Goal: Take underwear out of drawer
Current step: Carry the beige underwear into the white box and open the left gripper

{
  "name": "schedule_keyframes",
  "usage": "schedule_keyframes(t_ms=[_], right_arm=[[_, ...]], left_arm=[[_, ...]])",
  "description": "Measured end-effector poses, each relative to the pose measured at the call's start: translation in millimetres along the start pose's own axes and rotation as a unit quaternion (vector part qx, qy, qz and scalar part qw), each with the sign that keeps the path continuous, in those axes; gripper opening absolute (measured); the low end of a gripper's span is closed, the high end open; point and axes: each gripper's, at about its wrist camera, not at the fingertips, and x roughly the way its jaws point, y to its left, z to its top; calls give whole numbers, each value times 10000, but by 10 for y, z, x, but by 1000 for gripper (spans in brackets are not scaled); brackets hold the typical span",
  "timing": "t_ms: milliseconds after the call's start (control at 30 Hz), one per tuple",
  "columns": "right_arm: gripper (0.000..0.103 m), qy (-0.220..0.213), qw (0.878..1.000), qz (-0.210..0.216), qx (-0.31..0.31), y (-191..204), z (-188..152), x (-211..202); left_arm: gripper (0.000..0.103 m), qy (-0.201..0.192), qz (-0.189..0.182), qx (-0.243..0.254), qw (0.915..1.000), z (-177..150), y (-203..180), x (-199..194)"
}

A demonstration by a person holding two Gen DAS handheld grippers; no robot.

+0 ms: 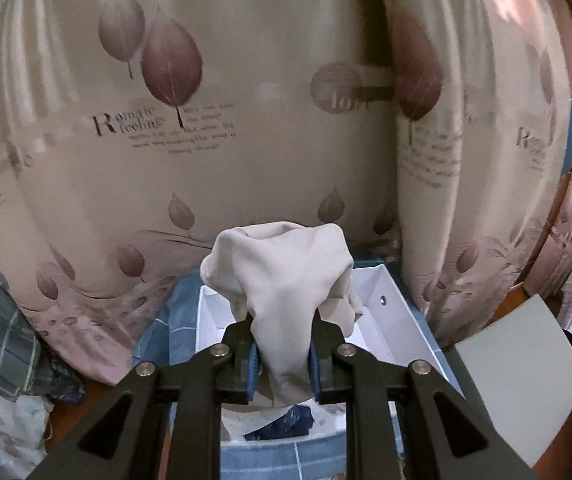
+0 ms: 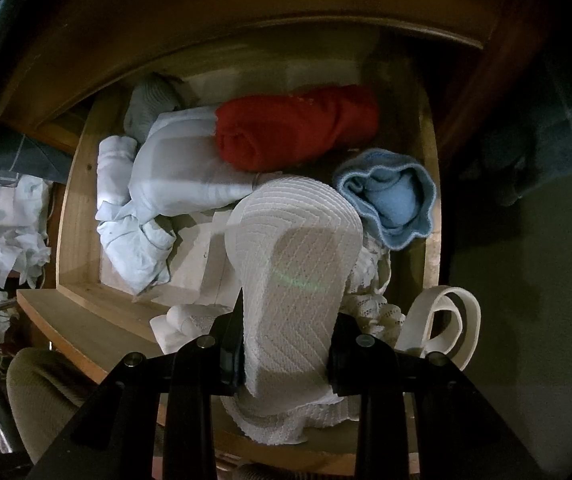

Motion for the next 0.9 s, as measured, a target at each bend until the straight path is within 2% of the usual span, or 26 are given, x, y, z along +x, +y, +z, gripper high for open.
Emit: schedule_keyframes(t_ms=[200, 400, 767, 900], right_arm=[[28, 1, 10000, 79, 29, -18, 12, 7], [28, -3, 9999, 138, 54, -34, 13, -1], [28, 16, 9999, 112, 37, -16, 13, 2], [28, 7, 10000, 92, 32, -8, 13, 6]], left_arm=[[19, 435, 37, -184, 9989, -143, 54, 649], [19, 939, 298, -394, 9944, -393, 220, 1132], [23, 1403, 195, -826, 9865, -630, 330, 1340], [40, 1435, 254, -1036, 9839, -628, 366, 1311]])
